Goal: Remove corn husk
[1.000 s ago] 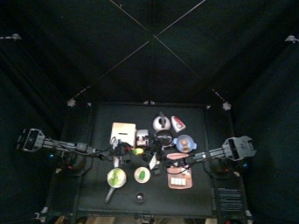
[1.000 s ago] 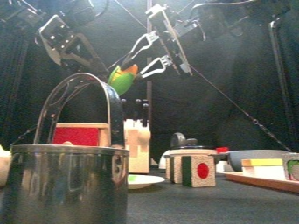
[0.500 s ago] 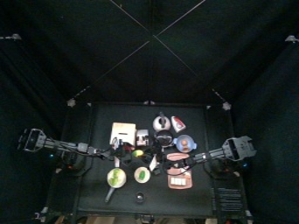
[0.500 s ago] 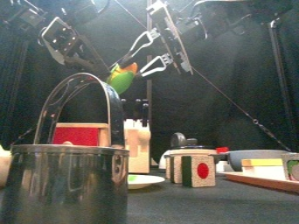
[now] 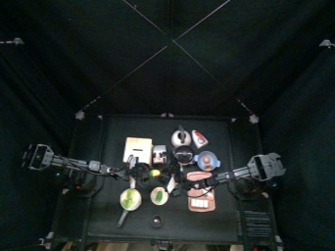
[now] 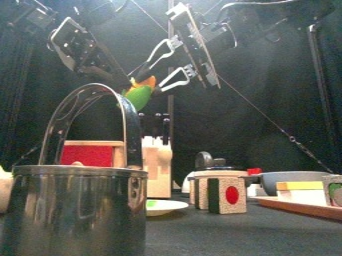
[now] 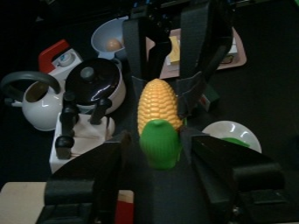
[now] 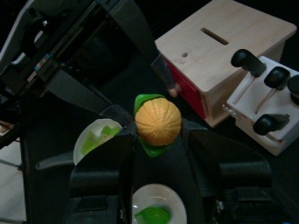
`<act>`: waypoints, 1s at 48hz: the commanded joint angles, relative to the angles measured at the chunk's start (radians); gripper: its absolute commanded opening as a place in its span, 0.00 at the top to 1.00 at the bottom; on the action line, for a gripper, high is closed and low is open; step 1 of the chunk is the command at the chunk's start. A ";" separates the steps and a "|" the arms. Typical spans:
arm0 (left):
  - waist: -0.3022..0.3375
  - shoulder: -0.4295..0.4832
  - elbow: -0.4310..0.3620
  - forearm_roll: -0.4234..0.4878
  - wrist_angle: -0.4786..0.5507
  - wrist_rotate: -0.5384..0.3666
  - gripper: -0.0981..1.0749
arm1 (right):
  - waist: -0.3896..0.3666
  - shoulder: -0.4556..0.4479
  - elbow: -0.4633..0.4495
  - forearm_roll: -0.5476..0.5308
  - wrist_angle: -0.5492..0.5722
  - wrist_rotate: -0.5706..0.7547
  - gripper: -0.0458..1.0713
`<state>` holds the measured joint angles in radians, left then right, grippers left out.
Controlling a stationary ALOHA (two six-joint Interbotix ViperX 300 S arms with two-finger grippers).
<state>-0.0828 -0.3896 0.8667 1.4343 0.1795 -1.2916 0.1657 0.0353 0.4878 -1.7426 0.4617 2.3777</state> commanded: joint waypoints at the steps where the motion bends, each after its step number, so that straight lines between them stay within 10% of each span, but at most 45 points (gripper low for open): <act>1: 0.003 -0.002 -0.025 0.003 -0.012 0.000 0.22 | 0.000 -0.018 -0.018 -0.006 0.000 -0.003 0.42; 48: 0.005 -0.002 -0.014 0.003 -0.055 0.002 0.35 | -0.002 -0.018 -0.011 0.002 0.000 -0.003 0.42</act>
<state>-0.0798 -0.3881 0.8667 1.4389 0.1243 -1.2901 0.1672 0.0353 0.4878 -1.7411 0.4602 2.3746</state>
